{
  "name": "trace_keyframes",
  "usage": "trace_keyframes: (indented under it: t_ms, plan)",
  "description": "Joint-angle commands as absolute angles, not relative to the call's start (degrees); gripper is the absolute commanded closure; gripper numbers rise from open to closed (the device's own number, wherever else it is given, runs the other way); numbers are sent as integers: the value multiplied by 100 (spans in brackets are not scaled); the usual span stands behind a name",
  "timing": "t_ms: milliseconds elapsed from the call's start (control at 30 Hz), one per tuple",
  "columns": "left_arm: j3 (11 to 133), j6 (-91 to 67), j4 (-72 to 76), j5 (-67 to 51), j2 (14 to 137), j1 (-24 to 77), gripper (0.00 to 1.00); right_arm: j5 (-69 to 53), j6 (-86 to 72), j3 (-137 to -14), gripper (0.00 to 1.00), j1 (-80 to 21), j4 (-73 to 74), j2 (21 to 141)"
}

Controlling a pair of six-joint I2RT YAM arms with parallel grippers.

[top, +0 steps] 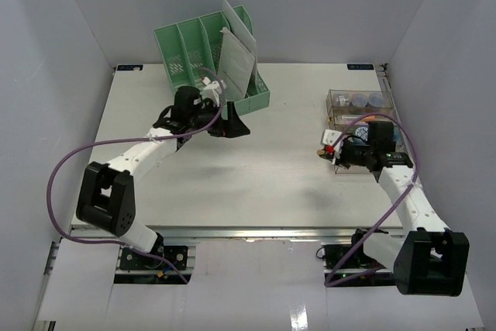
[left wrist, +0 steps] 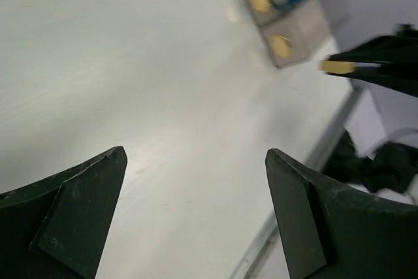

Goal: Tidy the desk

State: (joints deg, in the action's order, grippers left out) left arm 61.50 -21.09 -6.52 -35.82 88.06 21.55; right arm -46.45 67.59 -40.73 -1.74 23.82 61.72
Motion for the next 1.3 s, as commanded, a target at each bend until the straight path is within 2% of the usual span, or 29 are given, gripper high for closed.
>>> trace_keyframes:
  t_ms: [0, 100, 200, 433, 567, 600, 667, 733, 800, 900, 1067, 1267]
  plan:
    - [5919, -998, -1977, -1504, 8303, 1469, 2, -4518, 7347, -4622, 92, 1224, 3359, 6645]
    - [5759, -967, -1935, -691, 8122, 1299, 2, -4400, 7521, -4851, 92, 1765, 3627, 7058]
    - [5797, -967, -1942, -342, 8139, 1071, 2, -4174, 7515, -4878, 92, 1899, 3594, 7287]
    - [5798, -1171, -1742, 278, 8234, 408, 2, -3927, 7011, -4743, 74, 1926, 2823, 7701]
    - [5728, -1262, -1476, 220, 8202, -110, 2, -3825, 6787, -4727, 65, 1931, 2418, 7907]
    - [5722, -1269, -1419, 214, 8209, -232, 2, -3812, 6740, -4746, 61, 1932, 2356, 7965]
    - [5722, -1240, -1330, 228, 8260, -373, 2, -3797, 6673, -4797, 47, 1925, 2296, 8040]
    - [5797, -1214, -1269, 104, 8478, -519, 2, -3805, 6596, -4790, 24, 1925, 2277, 7959]
    - [5961, -1149, -1281, 50, 8779, -600, 2, -3907, 6471, -4765, 15, 1925, 2280, 7764]
    - [6291, -958, -1288, 9, 9274, -679, 2, -4181, 6157, -4746, 12, 1934, 2386, 7328]
    - [6865, -519, -1138, -743, 9971, -765, 3, -4913, 5854, -4525, 11, 1925, 2633, 6492]
    - [7655, -151, -1530, -776, 10986, -751, 15, -5517, 5514, -4196, 10, 1925, 2593, 5934]
